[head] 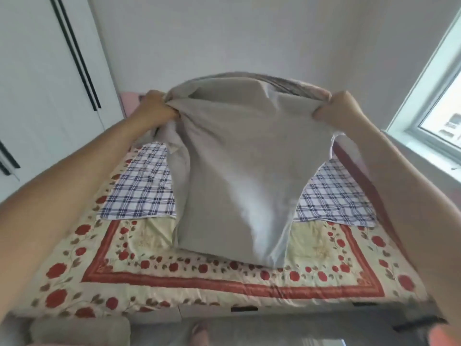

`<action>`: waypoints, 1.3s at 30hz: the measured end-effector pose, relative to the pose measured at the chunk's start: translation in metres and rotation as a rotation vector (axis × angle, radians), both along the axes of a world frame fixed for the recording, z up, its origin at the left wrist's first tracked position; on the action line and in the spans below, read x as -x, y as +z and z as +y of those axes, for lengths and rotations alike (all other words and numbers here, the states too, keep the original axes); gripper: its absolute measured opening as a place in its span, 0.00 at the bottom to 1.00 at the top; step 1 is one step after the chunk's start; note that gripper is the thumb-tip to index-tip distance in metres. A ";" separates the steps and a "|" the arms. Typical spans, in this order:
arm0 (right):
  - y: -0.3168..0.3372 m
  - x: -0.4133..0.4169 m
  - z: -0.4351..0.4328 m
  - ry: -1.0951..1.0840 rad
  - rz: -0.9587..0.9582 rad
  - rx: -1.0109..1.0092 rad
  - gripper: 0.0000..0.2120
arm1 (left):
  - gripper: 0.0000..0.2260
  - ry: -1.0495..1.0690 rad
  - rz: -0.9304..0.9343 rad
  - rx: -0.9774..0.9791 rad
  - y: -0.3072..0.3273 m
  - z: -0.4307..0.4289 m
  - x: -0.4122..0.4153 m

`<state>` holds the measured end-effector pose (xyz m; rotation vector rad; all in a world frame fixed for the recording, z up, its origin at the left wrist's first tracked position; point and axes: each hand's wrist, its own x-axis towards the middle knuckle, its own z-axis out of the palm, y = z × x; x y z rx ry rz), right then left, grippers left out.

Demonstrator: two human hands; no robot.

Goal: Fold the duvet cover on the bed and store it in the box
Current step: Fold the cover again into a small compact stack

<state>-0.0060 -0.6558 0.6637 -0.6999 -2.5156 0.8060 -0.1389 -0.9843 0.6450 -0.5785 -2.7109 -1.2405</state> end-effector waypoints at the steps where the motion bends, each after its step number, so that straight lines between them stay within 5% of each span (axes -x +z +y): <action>1: 0.014 -0.003 -0.002 -0.010 0.017 -0.070 0.05 | 0.06 -0.005 0.079 -0.037 0.008 0.000 -0.004; 4: 0.033 -0.022 -0.012 0.035 -0.096 -0.130 0.05 | 0.04 -0.022 0.227 -0.124 0.012 -0.005 -0.022; 7: 0.033 -0.046 -0.020 0.204 -0.363 -0.127 0.11 | 0.17 -0.035 0.167 -0.134 0.012 -0.017 -0.029; 10: 0.024 -0.063 -0.035 0.429 -0.689 0.066 0.15 | 0.20 -0.045 -0.119 0.025 0.010 -0.022 -0.043; 14: -0.003 -0.074 -0.058 0.741 -1.090 0.152 0.19 | 0.18 -0.199 -0.782 0.205 -0.019 -0.029 -0.077; 21: -0.020 -0.071 -0.061 1.060 -1.184 0.482 0.14 | 0.23 -0.517 -0.952 0.391 -0.054 -0.036 -0.074; 25: -0.060 -0.041 -0.046 0.868 -1.128 0.336 0.13 | 0.23 -0.564 -0.833 0.630 -0.080 -0.040 -0.047; 29: -0.098 -0.014 -0.006 0.530 -1.054 0.171 0.11 | 0.21 -0.436 -0.500 0.794 -0.124 -0.055 -0.010; 33: -0.144 0.022 0.030 0.369 -1.002 0.033 0.25 | 0.13 -0.407 -0.316 0.773 -0.149 -0.049 0.028; 39: -0.180 0.076 0.039 0.311 -1.061 0.154 0.11 | 0.08 -0.380 -0.180 0.827 -0.172 -0.030 0.100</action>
